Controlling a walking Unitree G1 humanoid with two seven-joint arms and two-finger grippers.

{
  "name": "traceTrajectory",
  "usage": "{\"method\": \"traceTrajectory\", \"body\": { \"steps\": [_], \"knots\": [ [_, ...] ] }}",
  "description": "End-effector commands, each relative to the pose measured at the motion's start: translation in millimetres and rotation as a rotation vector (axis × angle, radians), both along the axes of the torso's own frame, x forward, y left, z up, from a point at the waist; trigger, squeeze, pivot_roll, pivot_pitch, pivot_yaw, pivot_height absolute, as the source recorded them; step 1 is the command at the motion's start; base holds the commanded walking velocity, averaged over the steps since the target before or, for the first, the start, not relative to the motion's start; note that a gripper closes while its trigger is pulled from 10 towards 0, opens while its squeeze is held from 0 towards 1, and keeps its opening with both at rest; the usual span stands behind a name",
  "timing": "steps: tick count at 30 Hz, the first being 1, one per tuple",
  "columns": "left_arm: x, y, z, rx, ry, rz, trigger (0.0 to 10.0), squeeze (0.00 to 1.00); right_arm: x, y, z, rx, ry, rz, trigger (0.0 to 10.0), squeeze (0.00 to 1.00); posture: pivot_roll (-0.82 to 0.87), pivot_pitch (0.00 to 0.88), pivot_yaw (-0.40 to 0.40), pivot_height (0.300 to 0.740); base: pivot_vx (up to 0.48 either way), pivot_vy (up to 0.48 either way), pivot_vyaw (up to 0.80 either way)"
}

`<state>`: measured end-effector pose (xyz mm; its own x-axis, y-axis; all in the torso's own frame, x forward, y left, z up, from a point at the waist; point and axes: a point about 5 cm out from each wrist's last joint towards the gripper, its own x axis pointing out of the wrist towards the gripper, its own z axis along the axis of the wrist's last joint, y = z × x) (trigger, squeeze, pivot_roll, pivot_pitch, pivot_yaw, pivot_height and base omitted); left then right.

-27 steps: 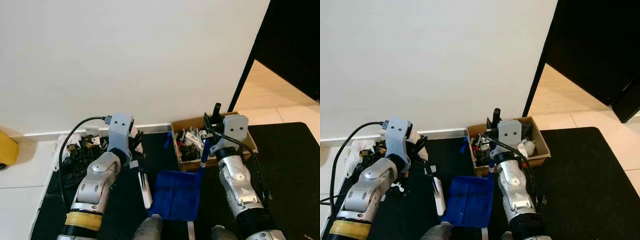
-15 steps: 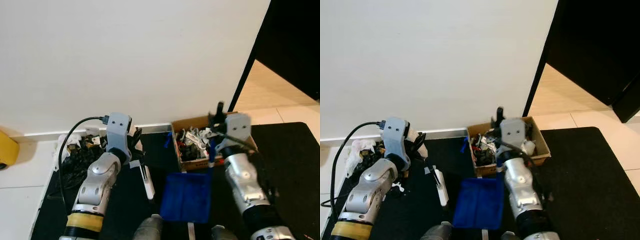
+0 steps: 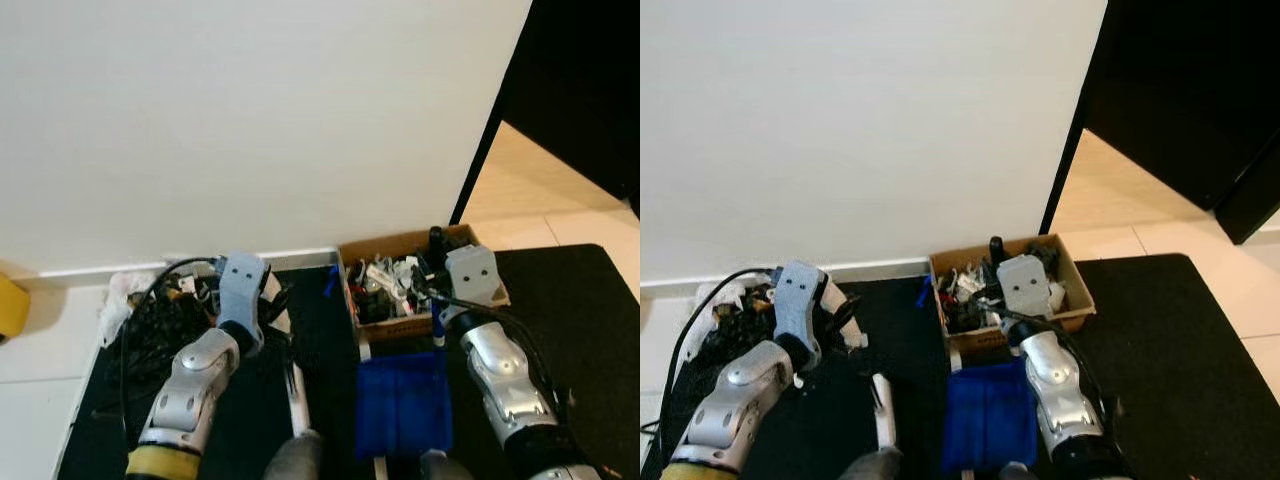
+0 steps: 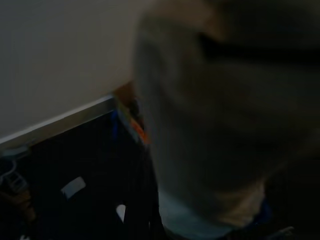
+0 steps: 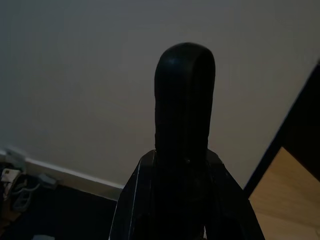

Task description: Sweep floor

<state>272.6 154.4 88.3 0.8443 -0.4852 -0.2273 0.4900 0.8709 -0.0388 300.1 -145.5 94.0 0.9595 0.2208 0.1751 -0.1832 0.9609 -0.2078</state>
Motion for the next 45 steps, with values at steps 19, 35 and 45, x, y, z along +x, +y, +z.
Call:
{"method": "traceTrajectory", "body": {
  "steps": [19,35,45],
  "knots": [
    [3.8,-2.1,8.9,-0.027,-0.035,0.005,10.0,0.0,3.4,10.6,6.6,0.047,-0.042,0.006,10.0,0.0,0.17,0.105,0.043,0.74,0.0,0.0,0.0],
    [14.4,0.6,14.0,-0.076,-0.039,0.121,10.0,0.0,6.3,15.5,9.3,0.066,-0.048,0.008,10.0,0.0,0.17,0.099,0.046,0.74,0.0,0.0,0.0],
    [14.3,2.7,13.1,-0.043,-0.03,0.109,10.0,0.0,7.1,17.9,9.1,0.069,-0.048,0.016,10.0,0.0,0.18,0.099,0.048,0.74,0.0,0.0,0.0]
  ]
}}
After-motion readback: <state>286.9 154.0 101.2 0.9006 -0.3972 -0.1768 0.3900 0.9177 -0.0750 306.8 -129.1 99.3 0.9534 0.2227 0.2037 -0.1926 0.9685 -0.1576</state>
